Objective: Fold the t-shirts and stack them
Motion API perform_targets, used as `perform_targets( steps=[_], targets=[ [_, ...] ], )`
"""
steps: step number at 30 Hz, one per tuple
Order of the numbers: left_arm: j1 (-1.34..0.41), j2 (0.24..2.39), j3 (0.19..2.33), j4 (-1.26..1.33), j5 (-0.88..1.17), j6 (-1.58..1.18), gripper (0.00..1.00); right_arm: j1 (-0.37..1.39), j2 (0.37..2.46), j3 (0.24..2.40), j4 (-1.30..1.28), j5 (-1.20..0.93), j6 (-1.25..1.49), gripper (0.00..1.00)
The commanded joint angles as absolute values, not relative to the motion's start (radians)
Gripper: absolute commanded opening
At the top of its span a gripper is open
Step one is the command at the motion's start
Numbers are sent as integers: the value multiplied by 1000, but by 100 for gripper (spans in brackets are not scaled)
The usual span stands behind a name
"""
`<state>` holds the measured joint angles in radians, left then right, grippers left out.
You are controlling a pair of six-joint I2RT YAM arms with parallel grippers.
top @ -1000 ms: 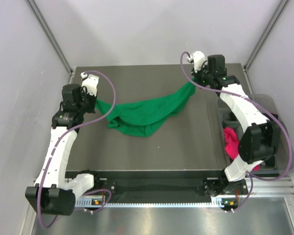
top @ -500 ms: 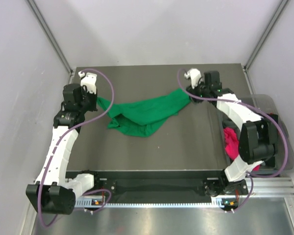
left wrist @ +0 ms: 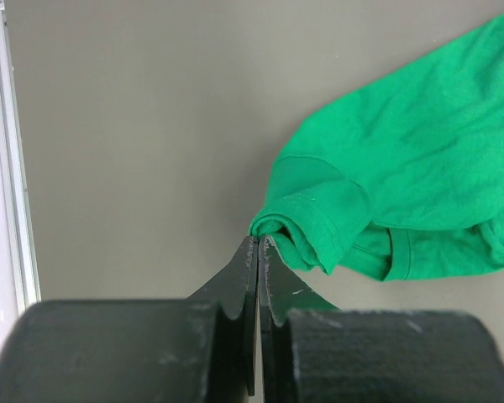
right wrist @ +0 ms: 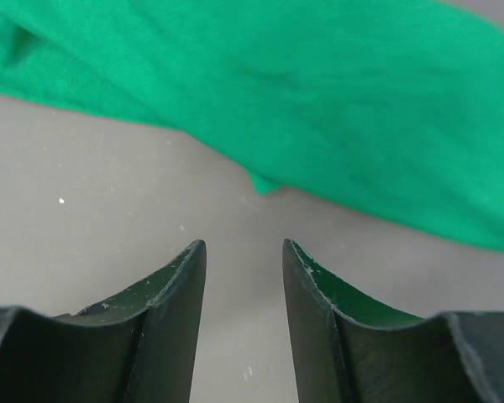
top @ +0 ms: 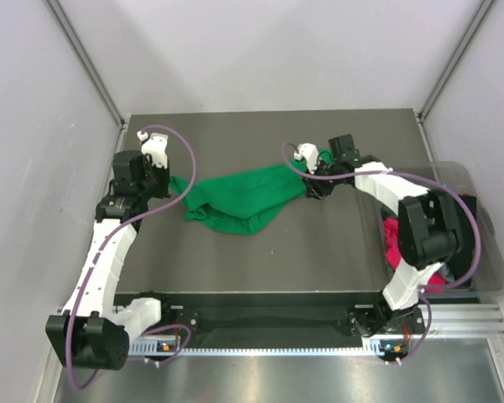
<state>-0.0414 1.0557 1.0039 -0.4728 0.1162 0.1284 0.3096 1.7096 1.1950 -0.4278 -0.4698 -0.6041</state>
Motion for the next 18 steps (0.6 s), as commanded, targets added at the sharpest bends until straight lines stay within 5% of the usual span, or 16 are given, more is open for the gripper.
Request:
perform_targets(
  steps=[1,18],
  targets=[
    [-44,1022,999,-426,121,120,0,350,1781,1269,-428,-483,-626,42],
    [-44,1020,976,-414,124,118,0,391,1939,1361,-383,-361,-555,40]
  ],
)
